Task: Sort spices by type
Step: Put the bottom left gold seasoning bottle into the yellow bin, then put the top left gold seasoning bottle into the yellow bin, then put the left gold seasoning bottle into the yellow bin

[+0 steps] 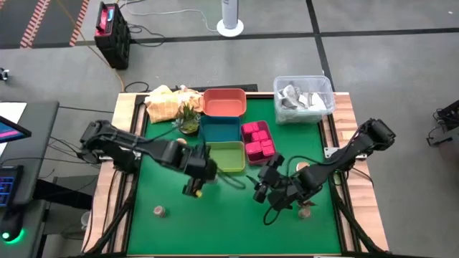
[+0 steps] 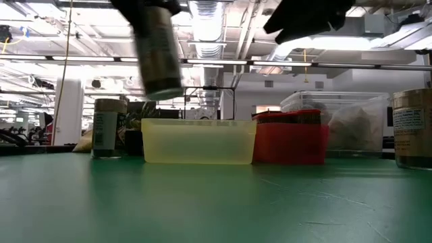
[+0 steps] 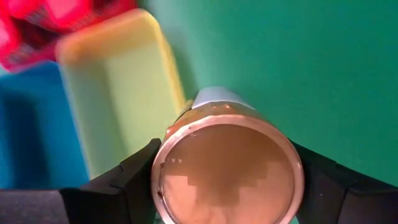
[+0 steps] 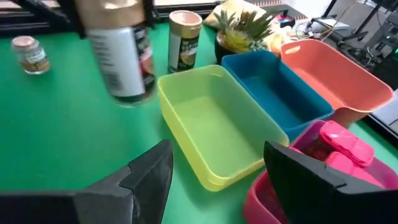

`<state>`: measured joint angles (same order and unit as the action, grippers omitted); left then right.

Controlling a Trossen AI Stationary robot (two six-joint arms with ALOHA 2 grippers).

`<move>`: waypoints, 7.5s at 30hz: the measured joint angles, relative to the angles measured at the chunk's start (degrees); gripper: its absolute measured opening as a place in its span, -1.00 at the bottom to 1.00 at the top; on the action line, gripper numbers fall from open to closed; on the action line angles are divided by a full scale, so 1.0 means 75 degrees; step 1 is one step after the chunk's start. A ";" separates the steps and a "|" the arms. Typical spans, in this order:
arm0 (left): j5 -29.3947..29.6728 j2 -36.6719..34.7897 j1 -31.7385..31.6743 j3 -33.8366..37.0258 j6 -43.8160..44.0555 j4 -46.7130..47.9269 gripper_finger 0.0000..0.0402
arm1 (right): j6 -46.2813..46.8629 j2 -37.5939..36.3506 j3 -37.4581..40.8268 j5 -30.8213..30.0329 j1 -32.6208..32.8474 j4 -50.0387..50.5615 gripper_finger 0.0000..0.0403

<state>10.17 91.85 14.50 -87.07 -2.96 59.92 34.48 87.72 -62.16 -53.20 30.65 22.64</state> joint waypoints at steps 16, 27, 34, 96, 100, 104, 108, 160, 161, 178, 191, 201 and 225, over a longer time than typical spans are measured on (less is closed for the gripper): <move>-0.1364 0.0132 -0.2608 -0.0116 -0.1143 -0.0546 0.33 | 0.0026 -0.1168 0.1606 -0.0931 0.0184 -0.1023 0.39; -0.1564 0.1546 -0.2730 -0.0099 -0.1815 -0.0167 0.33 | 0.0021 -0.1320 0.1628 -0.0930 0.0441 -0.1048 0.39; -0.1350 0.1647 -0.2857 -0.0099 -0.2037 -0.0084 0.49 | 0.0063 -0.1317 0.1628 -0.0957 0.0499 -0.1056 0.39; -0.0870 -0.1798 -0.3829 0.4252 -0.1160 -0.0788 0.54 | 0.0084 -0.1309 0.1628 -0.0938 0.0394 -0.1266 0.39; -0.0996 -0.1805 -0.3829 0.4247 -0.1113 -0.0760 0.33 | 0.0081 -0.1309 0.1628 -0.0931 0.0394 -0.1264 0.39; -0.1196 -0.1776 -0.3826 0.4077 -0.1188 -0.0488 0.33 | 0.0078 -0.1309 0.1628 -0.0928 0.0394 -0.1263 0.39; -0.1467 -0.1798 -0.3811 0.3253 -0.1339 0.0071 0.33 | 0.0061 -0.1309 0.1628 -0.0925 0.0394 -0.1258 0.39; -0.0601 0.2446 -0.2832 -0.1093 -0.2507 -0.0888 0.84 | 0.0148 -0.1300 0.1631 -0.0925 0.0301 -0.1040 0.39; -0.0580 0.2390 -0.2832 -0.1096 -0.2516 -0.0906 0.85 | 0.0149 -0.1300 0.1631 -0.0925 0.0301 -0.1051 0.39; -0.0521 -0.1814 -0.1858 0.2557 -0.0934 -0.3459 0.81 | 0.1576 -0.1604 0.1579 -0.1297 0.0570 0.0427 0.39; 0.0750 -0.3865 -0.0011 0.4019 0.0223 -0.3844 0.81 | 0.2823 -0.1789 -0.0179 0.2994 -0.1648 0.5963 0.48; 0.0759 -0.3867 0.0178 0.4025 -0.0283 -0.3850 0.81 | 0.3002 -0.1786 -0.0176 0.5502 -0.2358 0.7014 0.93; 0.0756 -0.3864 0.0172 0.4025 -0.0234 -0.3669 0.81 | 0.3967 -0.1786 0.1937 0.7579 -0.2410 0.5765 0.69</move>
<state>15.84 62.87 15.79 -56.88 -4.71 32.41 64.23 74.32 -47.63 3.64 12.58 65.88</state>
